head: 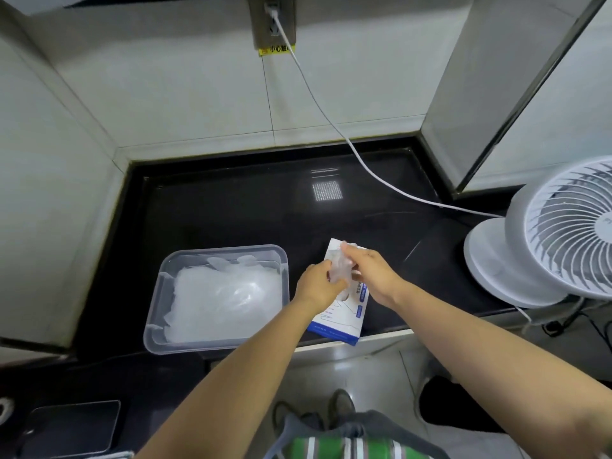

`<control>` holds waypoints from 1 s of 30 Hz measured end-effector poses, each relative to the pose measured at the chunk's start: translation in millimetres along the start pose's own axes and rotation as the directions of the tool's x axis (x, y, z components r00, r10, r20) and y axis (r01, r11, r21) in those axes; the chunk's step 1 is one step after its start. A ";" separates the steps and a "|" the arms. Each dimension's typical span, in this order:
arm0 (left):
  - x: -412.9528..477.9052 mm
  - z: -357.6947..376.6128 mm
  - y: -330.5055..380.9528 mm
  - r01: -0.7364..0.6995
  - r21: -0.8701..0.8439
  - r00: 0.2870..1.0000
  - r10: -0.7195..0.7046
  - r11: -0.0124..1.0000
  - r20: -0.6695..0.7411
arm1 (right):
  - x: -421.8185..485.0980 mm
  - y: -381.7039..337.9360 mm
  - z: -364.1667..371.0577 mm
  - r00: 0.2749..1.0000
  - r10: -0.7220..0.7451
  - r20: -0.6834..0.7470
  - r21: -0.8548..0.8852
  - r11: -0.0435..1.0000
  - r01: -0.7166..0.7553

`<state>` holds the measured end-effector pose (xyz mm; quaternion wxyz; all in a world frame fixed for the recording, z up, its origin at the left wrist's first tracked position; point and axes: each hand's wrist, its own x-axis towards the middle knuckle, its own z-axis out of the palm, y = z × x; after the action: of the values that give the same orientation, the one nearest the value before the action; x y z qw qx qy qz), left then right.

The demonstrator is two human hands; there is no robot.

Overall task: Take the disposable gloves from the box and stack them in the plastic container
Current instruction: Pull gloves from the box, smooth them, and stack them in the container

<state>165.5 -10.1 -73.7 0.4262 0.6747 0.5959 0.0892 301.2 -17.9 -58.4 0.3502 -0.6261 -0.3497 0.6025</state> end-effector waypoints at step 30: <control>-43.6 -109.5 -73.2 0.082 -0.669 0.930 -0.299 0.739 -0.216 | 9.3 -41.4 74.1 0.982 -0.150 0.113 0.100 0.985 0.139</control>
<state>31.6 -2.5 -38.7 0.5412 0.3970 0.6535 0.3498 226.7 12.5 -29.6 0.3996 -0.5449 -0.3865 0.6277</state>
